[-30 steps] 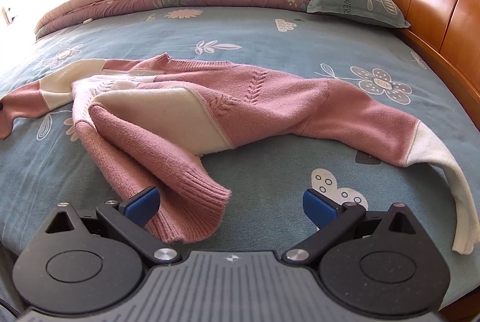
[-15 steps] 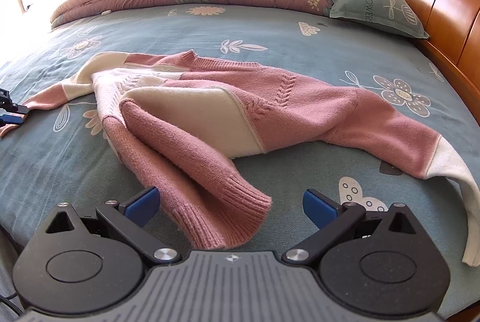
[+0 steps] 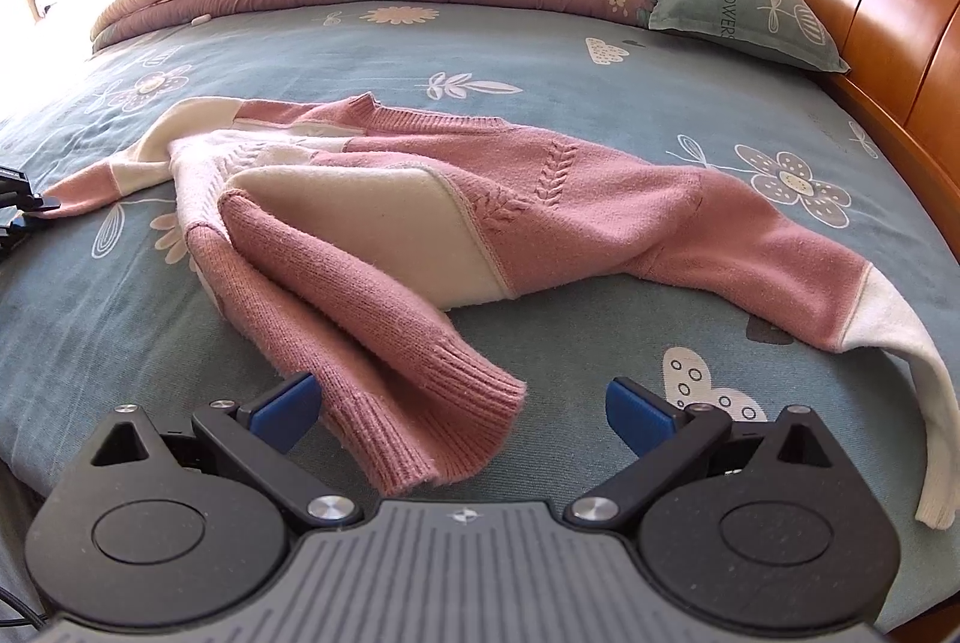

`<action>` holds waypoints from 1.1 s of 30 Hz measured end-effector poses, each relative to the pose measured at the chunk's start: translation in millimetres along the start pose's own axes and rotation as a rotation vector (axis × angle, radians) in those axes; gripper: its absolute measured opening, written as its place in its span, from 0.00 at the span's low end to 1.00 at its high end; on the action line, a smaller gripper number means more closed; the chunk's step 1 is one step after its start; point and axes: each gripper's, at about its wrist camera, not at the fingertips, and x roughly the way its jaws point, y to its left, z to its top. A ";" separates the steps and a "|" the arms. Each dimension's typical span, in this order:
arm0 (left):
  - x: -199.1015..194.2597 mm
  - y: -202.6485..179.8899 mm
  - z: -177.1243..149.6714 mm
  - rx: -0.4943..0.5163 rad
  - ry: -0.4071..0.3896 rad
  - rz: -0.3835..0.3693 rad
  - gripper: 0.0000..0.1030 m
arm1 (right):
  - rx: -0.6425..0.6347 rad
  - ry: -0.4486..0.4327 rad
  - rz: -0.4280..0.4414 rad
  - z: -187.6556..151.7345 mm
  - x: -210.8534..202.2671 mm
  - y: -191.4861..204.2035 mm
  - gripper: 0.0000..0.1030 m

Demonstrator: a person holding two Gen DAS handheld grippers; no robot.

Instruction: Fold clothes

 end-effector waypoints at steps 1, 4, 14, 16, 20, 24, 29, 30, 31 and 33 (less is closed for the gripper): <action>-1.0 -4.5 3.4 0.037 -0.013 0.018 0.09 | -0.008 0.000 -0.001 0.1 -0.1 1.1 1.00; -9.0 -15.3 24.5 0.114 -0.070 0.058 0.08 | -0.015 -0.002 -0.004 1.3 -0.5 0.6 1.00; -21.9 -12.5 86.4 0.271 -0.125 0.277 0.22 | 0.003 0.000 0.000 2.4 2.5 -4.6 1.00; -21.4 -12.3 84.8 0.329 -0.107 0.341 0.26 | -0.004 -0.003 0.003 1.9 1.2 -3.5 1.00; -34.9 6.2 88.5 0.256 -0.097 0.325 0.35 | -0.005 -0.004 0.002 0.5 -0.7 -4.9 1.00; -38.5 21.8 91.6 0.152 -0.053 0.282 0.39 | -0.001 -0.001 0.001 -1.4 -1.8 -4.4 1.00; -51.0 7.7 92.2 0.215 -0.204 0.360 0.39 | -0.028 0.002 -0.010 -0.3 -3.1 1.9 1.00; -51.2 3.8 93.8 0.225 -0.205 0.333 0.39 | -0.033 0.002 -0.013 0.3 -2.9 3.3 1.00; -49.7 -0.1 94.8 0.231 -0.192 0.303 0.40 | -0.034 0.004 -0.014 1.2 -1.8 4.5 1.00; -43.6 -8.7 95.5 0.242 -0.152 0.243 0.42 | -0.035 0.007 -0.014 2.9 0.3 7.2 1.00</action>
